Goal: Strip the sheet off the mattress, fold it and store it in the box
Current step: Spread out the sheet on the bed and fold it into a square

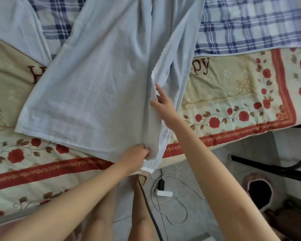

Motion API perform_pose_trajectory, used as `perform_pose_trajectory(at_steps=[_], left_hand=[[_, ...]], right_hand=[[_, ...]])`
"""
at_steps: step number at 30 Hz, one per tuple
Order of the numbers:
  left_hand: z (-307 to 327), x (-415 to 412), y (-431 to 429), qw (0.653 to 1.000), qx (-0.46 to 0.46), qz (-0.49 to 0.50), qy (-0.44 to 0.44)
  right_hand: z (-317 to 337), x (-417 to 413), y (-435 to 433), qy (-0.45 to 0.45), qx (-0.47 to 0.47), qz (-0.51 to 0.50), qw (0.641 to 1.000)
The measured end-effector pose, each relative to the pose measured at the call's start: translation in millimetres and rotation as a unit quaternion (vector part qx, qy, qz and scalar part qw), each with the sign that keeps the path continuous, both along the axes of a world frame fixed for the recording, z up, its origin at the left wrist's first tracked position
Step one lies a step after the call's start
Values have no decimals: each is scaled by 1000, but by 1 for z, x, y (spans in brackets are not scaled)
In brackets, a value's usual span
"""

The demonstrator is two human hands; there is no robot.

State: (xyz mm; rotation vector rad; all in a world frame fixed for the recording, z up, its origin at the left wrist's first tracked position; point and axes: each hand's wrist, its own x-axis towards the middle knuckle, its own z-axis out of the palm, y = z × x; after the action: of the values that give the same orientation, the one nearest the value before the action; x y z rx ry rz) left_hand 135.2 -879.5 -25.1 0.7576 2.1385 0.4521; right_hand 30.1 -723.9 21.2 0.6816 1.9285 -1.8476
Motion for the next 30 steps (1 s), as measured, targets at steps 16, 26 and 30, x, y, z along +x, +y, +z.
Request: perform_pose_trajectory(at_steps=[16, 26, 30], left_hand=[[-12, -194, -33, 912, -59, 324, 246], [3, -203, 61, 924, 226, 282, 125], [9, -215, 95, 837, 236, 483, -100]], right_hand=[[-42, 32, 46, -76, 86, -303, 946], [-43, -58, 32, 71, 476, -52, 875], [-38, -60, 17, 146, 292, 107, 939]])
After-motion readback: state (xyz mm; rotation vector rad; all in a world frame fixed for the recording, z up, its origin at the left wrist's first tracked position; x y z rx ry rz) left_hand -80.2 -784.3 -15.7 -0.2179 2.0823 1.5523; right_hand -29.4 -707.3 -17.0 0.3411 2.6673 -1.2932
